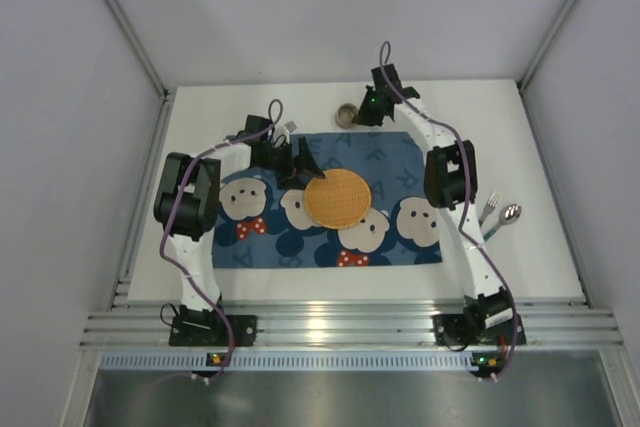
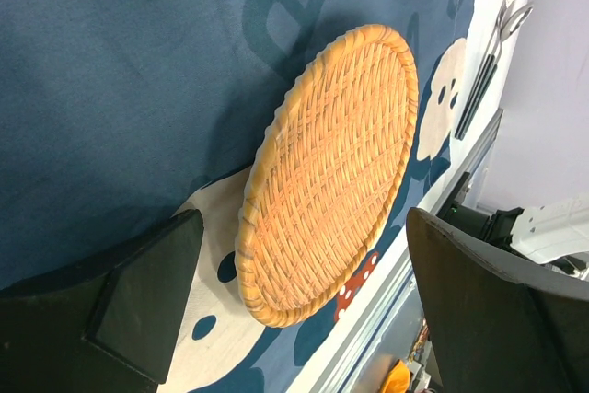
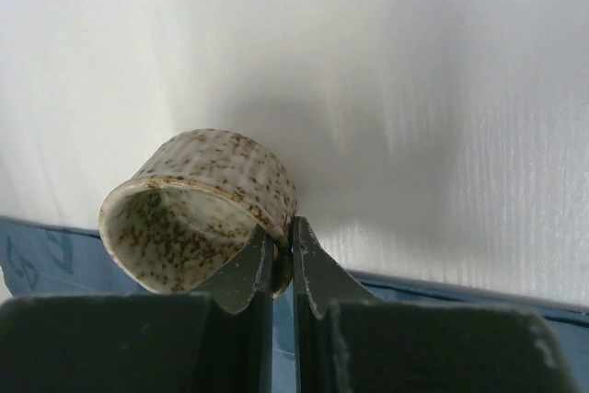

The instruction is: Set the dinner table for one person

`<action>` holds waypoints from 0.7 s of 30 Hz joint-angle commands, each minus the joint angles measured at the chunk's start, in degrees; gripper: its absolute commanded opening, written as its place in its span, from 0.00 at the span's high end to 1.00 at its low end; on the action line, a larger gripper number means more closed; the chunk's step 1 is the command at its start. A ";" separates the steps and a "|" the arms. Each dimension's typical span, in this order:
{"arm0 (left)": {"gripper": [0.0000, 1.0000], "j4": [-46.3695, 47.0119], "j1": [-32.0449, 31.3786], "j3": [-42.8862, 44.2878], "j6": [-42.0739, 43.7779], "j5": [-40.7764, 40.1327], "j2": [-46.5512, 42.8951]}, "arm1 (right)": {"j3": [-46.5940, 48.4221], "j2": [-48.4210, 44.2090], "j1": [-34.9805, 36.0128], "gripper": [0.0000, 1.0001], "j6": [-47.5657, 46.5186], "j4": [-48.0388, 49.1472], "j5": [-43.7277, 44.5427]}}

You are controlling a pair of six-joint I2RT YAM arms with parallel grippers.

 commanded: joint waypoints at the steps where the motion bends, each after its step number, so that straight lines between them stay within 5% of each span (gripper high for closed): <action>1: 0.02 -4.78 -0.05 -0.23 2.73 -3.92 0.39 | 2.12 -5.49 -1.73 1.00 -0.11 5.13 0.58; 11: 0.03 -5.30 -0.05 2.92 2.47 -3.30 1.71 | -13.93 -21.63 -8.06 1.00 -7.91 4.88 1.37; 21: 0.02 -6.71 0.03 7.15 2.64 -3.30 4.08 | -23.02 -26.24 -7.45 1.00 -9.69 -14.44 1.55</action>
